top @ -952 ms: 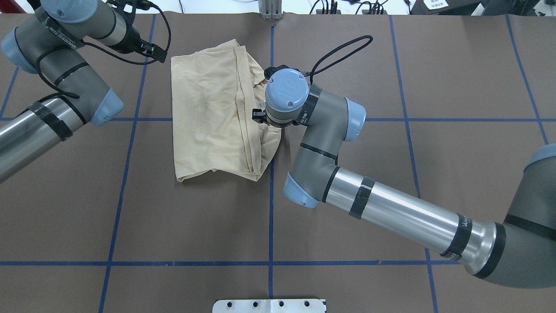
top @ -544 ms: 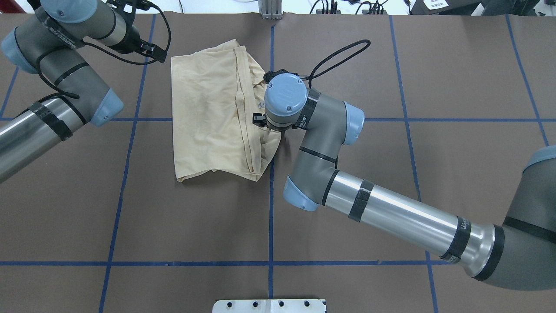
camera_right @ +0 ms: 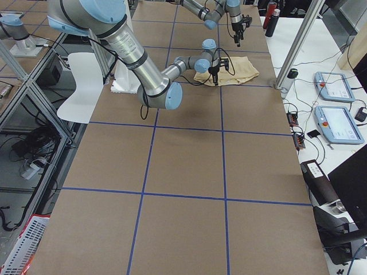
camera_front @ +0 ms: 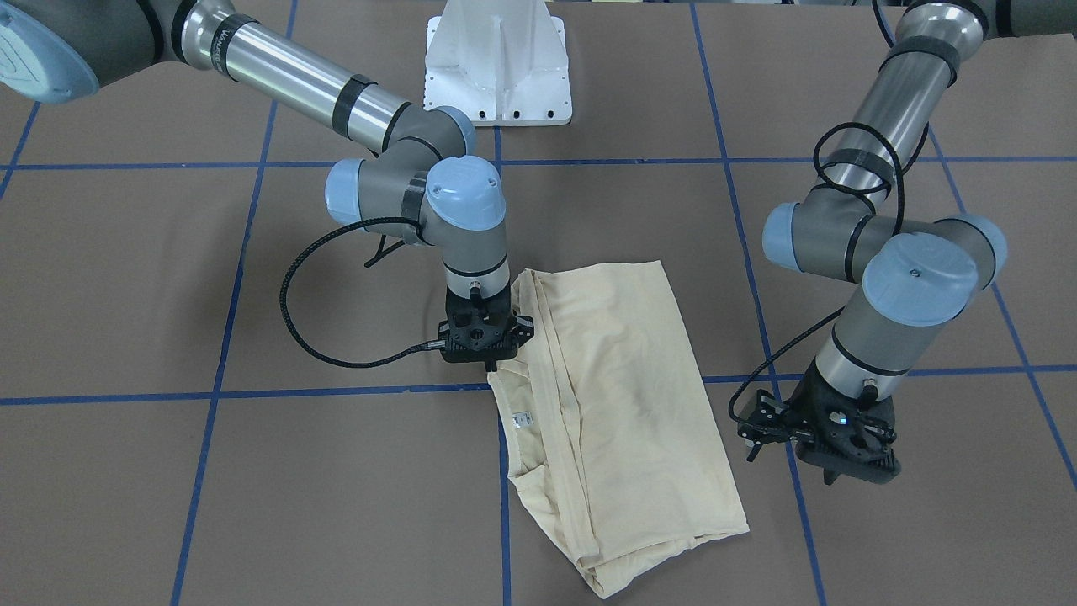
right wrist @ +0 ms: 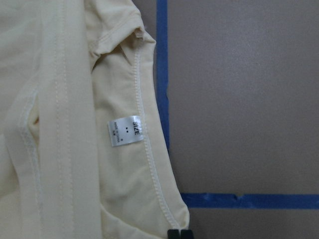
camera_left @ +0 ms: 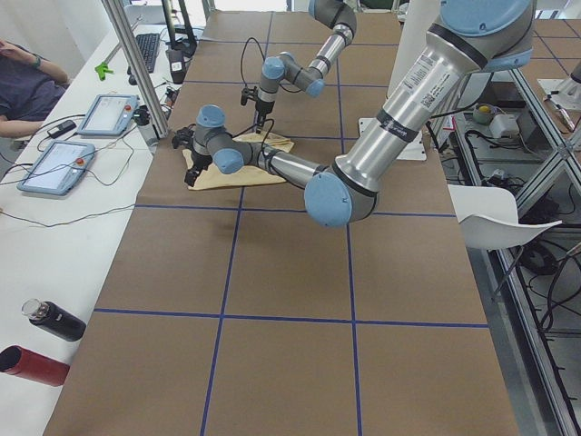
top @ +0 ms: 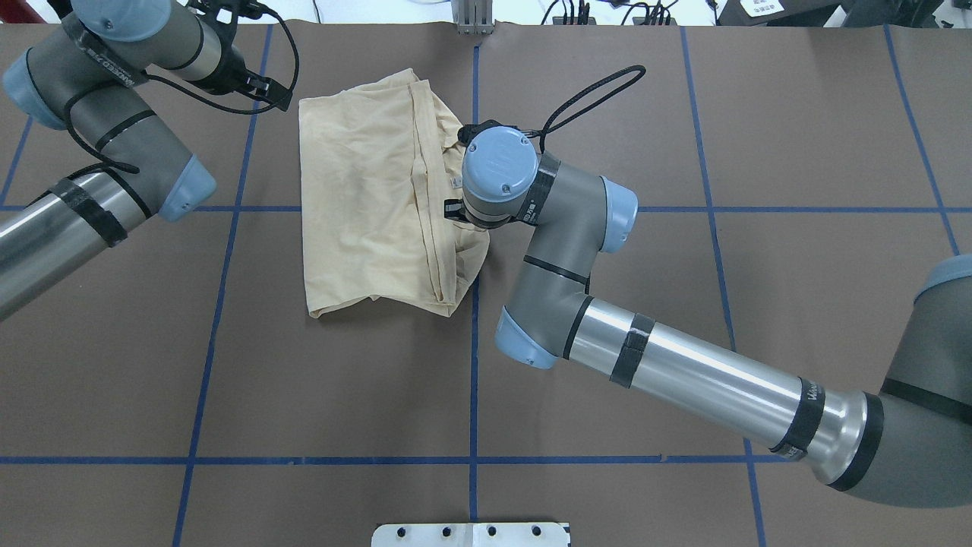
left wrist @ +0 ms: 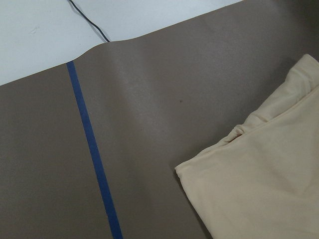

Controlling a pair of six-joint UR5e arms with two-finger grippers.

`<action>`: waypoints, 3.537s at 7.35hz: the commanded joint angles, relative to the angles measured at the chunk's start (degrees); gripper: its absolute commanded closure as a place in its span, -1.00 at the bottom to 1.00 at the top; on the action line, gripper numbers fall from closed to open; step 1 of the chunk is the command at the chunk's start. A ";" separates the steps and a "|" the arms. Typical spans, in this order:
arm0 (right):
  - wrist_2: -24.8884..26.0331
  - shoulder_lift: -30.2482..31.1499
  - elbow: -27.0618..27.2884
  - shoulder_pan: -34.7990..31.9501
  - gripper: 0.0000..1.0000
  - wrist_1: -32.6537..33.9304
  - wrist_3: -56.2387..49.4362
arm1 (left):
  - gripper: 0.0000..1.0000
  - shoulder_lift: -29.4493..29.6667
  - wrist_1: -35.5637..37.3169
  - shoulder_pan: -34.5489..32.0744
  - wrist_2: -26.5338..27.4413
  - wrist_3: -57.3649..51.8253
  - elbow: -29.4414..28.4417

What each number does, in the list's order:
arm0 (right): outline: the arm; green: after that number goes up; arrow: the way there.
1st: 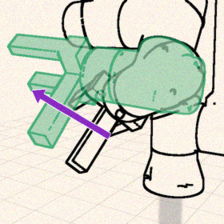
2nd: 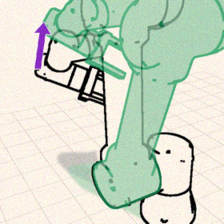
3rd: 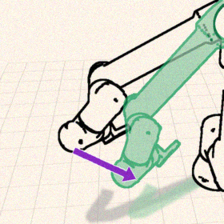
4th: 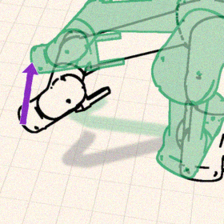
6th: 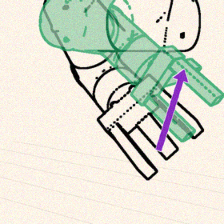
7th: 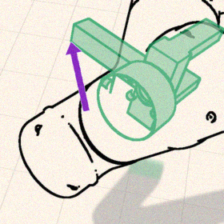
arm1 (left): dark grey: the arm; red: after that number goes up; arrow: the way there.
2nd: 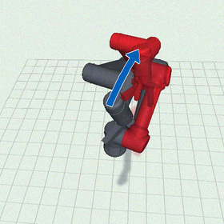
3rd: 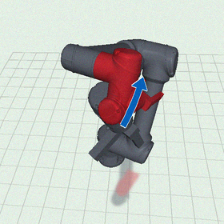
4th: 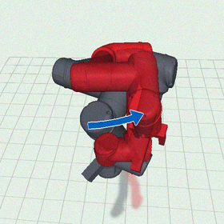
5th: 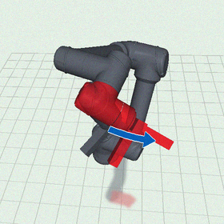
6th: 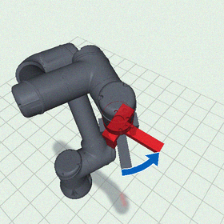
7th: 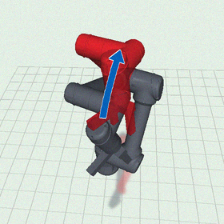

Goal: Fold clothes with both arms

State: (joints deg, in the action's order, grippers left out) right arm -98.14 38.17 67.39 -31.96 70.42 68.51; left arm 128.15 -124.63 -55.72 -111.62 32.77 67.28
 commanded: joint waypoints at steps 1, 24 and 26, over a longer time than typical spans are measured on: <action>-0.99 6.43 8.22 -0.03 1.00 0.41 -0.22 | -1.00 -0.09 0.00 0.00 0.00 0.27 0.04; 1.54 -1.95 5.30 1.11 -0.98 22.65 -7.68 | -1.00 -0.36 -0.97 0.79 -0.18 0.71 0.48; 1.81 -1.87 5.21 1.20 -0.98 22.48 -7.78 | -1.00 -0.36 -0.97 0.88 -0.18 0.71 0.48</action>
State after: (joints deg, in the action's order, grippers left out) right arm -96.55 36.25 72.68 -30.82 92.98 60.85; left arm 127.84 -125.59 -54.87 -111.80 33.49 67.76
